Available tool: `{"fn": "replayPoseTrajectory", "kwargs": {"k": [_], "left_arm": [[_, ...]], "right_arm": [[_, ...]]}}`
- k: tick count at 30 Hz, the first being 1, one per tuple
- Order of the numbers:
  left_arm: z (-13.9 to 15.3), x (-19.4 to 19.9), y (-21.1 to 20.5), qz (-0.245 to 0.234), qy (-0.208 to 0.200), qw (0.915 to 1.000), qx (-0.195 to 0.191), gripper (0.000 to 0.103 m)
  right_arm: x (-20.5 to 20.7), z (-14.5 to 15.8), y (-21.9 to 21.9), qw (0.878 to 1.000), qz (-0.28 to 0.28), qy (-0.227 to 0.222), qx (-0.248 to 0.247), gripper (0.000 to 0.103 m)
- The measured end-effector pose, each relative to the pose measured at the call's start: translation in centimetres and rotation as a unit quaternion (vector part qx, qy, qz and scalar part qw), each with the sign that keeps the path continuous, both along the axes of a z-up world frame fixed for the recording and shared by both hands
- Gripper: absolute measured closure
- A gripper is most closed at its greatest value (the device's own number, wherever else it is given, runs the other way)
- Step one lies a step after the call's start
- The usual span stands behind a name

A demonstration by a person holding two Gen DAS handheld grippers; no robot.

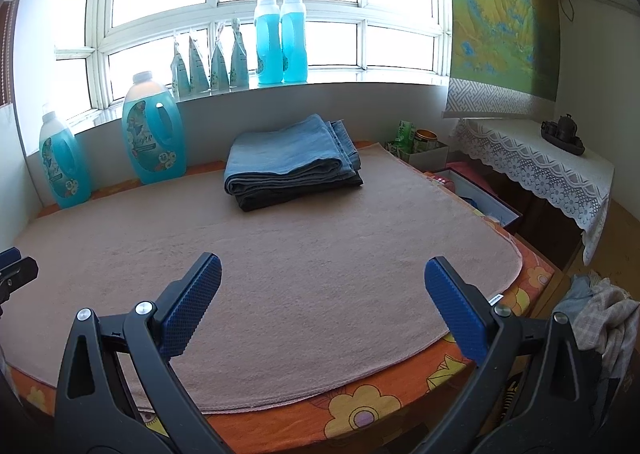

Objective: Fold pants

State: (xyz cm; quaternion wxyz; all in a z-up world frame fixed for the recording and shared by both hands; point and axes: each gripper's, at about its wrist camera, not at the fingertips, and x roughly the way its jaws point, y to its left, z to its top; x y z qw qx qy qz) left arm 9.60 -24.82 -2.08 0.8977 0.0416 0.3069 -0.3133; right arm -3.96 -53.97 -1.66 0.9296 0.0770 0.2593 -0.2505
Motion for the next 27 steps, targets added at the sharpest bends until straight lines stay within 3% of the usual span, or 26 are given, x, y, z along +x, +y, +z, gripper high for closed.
{"fn": "replayPoseTrajectory", "kwargs": {"k": [19,27], "left_arm": [[0.0,-0.3,0.0,0.003,-0.002,1.0,0.004,0.021],[0.1,-1.0,-0.1,0.0,-0.025,0.9997,0.004,0.021]], "right_arm": [[0.0,-0.3,0.3,1.0,0.003,0.003,0.004,0.0],[0.1,-0.6,0.2,1.0,0.01,0.006,0.006,0.0]]}}
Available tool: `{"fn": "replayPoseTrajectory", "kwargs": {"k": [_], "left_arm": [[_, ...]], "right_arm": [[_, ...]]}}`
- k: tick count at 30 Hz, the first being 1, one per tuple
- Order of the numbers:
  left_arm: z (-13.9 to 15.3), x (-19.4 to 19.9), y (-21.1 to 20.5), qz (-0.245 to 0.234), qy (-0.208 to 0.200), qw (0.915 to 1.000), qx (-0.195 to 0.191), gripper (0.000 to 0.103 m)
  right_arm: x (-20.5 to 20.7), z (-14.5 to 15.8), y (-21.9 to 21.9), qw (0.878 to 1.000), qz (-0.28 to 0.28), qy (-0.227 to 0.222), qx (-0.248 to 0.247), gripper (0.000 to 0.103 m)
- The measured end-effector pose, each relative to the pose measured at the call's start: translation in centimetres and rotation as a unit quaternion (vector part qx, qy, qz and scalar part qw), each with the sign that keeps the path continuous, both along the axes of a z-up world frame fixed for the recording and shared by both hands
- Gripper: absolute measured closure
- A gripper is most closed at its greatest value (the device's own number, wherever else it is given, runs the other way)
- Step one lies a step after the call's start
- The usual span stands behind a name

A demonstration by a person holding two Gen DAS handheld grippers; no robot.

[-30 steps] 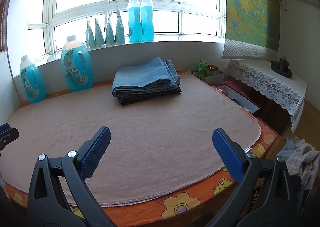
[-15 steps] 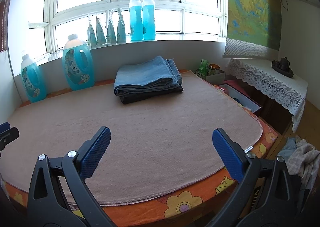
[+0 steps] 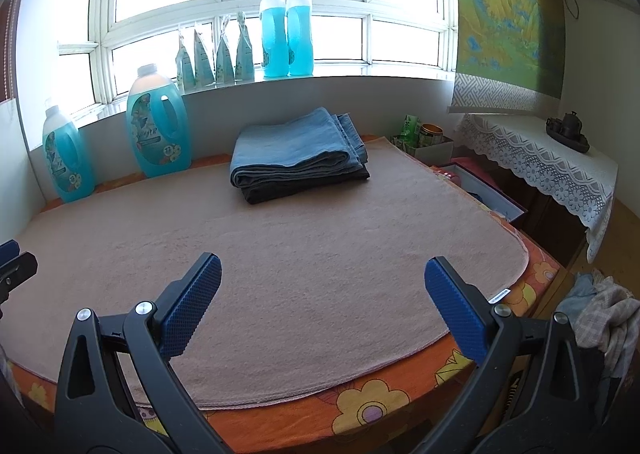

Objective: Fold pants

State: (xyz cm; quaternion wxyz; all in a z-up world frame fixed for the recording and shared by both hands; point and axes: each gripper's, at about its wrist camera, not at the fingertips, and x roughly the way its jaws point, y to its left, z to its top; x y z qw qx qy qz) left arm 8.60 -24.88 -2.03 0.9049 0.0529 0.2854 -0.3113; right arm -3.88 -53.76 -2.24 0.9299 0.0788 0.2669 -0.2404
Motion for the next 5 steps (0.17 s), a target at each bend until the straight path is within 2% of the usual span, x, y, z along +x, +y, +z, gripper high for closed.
{"fn": "replayPoseTrajectory", "kwargs": {"k": [5], "left_arm": [[-0.18,0.39,-0.03,0.002,0.005,1.0,0.002,0.021]], "right_arm": [[0.06,-0.07,-0.03,1.0,0.002,0.0,0.001,0.0]]}}
